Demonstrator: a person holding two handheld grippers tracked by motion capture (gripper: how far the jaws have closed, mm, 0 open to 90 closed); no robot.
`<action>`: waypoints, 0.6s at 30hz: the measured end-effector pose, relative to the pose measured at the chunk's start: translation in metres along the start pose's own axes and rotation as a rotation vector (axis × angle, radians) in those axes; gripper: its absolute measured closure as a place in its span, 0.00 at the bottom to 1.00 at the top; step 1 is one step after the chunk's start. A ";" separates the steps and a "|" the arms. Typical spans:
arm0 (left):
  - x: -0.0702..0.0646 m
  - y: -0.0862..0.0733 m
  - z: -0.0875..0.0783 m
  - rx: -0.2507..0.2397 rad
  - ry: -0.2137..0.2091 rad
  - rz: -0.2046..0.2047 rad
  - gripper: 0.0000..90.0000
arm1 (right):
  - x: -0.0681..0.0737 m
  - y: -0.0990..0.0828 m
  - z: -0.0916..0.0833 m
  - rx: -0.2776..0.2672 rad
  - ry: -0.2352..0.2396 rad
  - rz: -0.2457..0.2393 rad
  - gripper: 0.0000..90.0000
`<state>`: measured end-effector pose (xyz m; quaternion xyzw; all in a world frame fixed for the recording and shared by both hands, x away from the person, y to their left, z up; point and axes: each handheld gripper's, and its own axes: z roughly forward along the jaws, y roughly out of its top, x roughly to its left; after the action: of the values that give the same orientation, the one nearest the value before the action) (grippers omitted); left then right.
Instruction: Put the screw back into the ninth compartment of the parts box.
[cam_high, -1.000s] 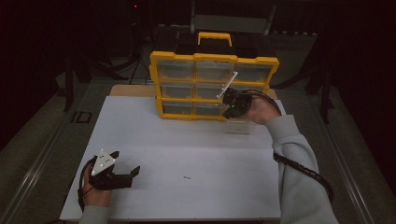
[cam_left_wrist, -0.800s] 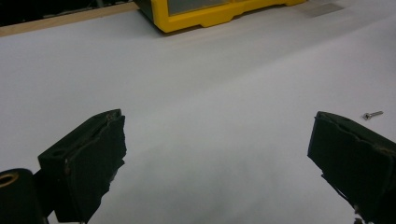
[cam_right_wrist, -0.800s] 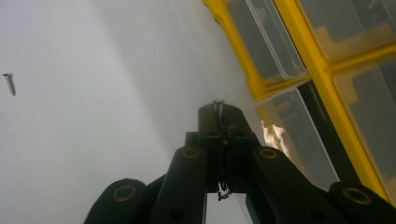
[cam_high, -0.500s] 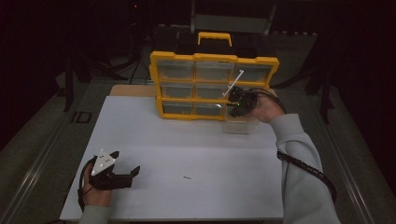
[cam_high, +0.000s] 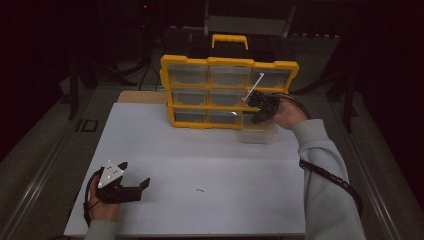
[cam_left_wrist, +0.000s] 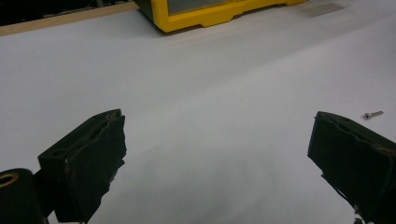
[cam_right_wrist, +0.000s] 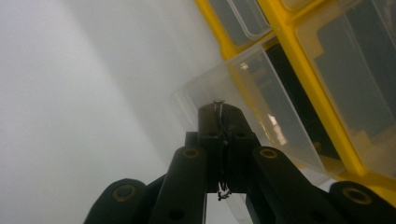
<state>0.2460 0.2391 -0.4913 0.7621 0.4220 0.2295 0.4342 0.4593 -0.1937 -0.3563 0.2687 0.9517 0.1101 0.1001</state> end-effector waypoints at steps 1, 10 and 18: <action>0.000 0.000 0.000 0.000 0.000 0.000 0.05 | -0.001 0.000 0.000 0.000 -0.002 0.004 0.98; 0.000 0.000 0.000 0.000 0.000 -0.001 0.05 | -0.008 -0.002 -0.002 0.013 -0.017 0.037 0.98; 0.000 0.000 0.000 -0.002 0.001 -0.003 0.05 | -0.010 -0.001 -0.003 0.006 -0.026 0.054 0.98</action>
<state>0.2461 0.2391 -0.4914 0.7610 0.4230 0.2296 0.4351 0.4667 -0.2009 -0.3526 0.2959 0.9430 0.1064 0.1087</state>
